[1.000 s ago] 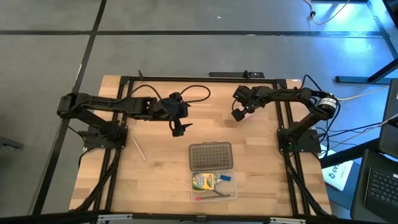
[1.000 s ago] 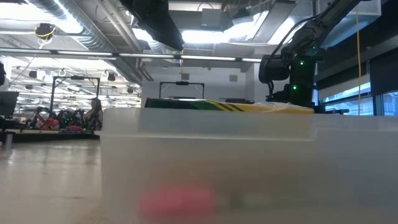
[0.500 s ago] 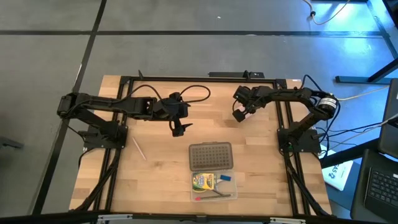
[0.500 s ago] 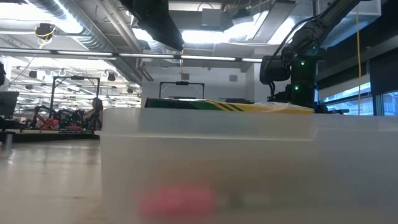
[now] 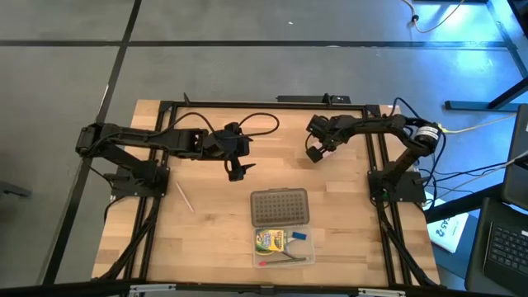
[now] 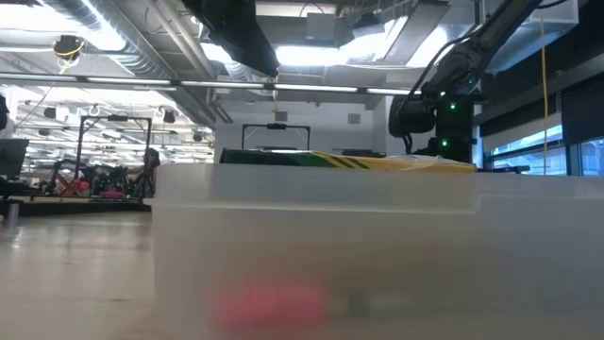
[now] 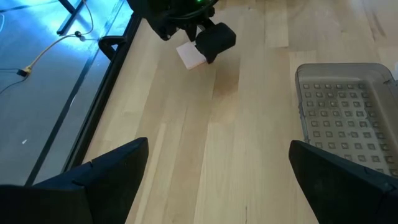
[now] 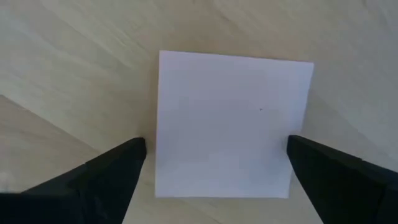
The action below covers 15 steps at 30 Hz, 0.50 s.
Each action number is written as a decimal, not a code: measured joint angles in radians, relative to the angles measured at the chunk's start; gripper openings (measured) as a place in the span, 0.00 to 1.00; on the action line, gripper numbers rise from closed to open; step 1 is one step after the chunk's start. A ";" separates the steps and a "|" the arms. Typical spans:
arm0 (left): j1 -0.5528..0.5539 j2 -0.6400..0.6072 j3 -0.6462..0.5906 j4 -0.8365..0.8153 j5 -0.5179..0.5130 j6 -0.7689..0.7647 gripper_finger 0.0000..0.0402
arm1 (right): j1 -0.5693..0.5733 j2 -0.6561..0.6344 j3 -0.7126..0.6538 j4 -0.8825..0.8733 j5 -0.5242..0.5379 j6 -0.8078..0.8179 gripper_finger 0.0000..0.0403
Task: Pack school essentials
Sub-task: Put the pink sticky note into the supply box
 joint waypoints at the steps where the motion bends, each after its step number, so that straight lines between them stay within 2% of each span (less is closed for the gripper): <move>1: 0.000 0.000 0.000 0.000 0.000 0.000 0.95 | 0.000 -0.005 0.003 -0.006 0.000 0.004 0.99; 8: 0.000 0.000 0.000 0.000 0.000 0.000 0.95 | 0.000 -0.022 0.035 -0.044 0.058 0.026 0.99; 15: 0.000 0.000 0.000 0.000 0.000 0.000 0.95 | -0.001 -0.021 0.007 -0.026 0.058 0.030 0.99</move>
